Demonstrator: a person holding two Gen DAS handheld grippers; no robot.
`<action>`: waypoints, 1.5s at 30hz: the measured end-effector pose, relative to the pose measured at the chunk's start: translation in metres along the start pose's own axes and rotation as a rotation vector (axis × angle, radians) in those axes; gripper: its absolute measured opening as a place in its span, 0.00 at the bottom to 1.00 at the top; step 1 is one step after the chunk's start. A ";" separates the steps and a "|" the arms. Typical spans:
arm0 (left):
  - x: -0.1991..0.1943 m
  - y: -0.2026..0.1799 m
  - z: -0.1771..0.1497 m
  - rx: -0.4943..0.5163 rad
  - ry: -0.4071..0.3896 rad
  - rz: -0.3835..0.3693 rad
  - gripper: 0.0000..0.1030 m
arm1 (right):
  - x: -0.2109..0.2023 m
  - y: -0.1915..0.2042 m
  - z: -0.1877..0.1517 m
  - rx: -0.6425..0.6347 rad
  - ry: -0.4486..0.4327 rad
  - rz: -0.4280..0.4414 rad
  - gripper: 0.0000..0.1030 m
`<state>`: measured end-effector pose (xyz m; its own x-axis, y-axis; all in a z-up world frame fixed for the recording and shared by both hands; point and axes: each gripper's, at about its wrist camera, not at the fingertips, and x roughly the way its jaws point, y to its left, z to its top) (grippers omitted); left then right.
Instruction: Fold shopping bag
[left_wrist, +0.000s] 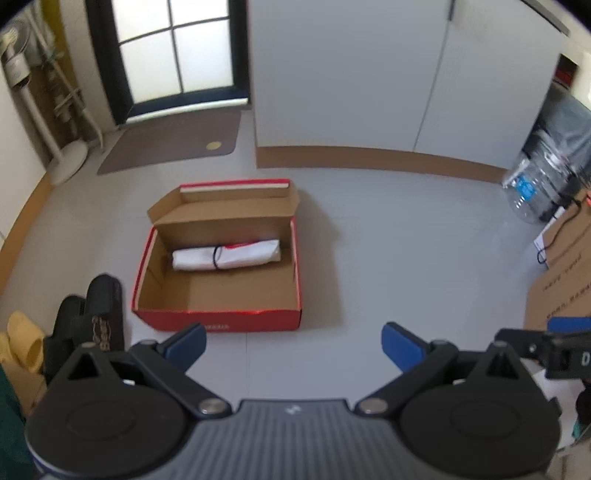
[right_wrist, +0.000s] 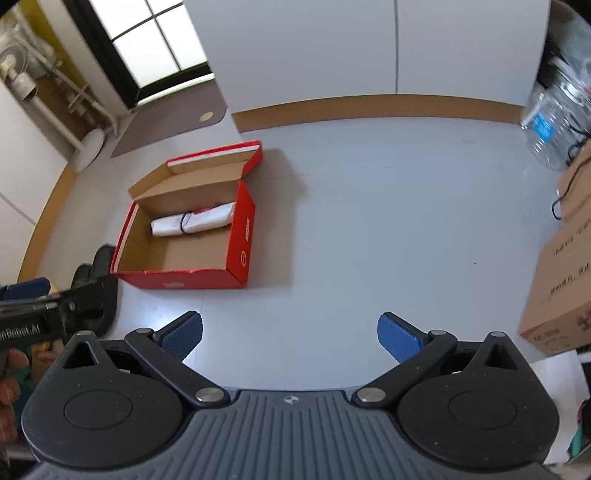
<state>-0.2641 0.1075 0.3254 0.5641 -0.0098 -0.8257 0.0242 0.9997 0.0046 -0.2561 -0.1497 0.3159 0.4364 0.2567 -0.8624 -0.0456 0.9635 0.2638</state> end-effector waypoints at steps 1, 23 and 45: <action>0.000 -0.002 0.000 -0.002 -0.004 0.003 0.99 | 0.001 0.002 -0.002 0.011 -0.011 0.005 1.00; 0.004 -0.022 -0.013 0.077 0.056 -0.012 0.99 | -0.006 0.016 -0.017 -0.003 -0.086 -0.064 1.00; 0.004 -0.022 -0.012 0.048 0.050 -0.033 0.99 | -0.002 0.019 -0.020 -0.039 -0.061 -0.071 1.00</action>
<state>-0.2722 0.0855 0.3157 0.5208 -0.0400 -0.8528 0.0820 0.9966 0.0033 -0.2757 -0.1309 0.3138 0.4938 0.1840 -0.8499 -0.0473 0.9816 0.1850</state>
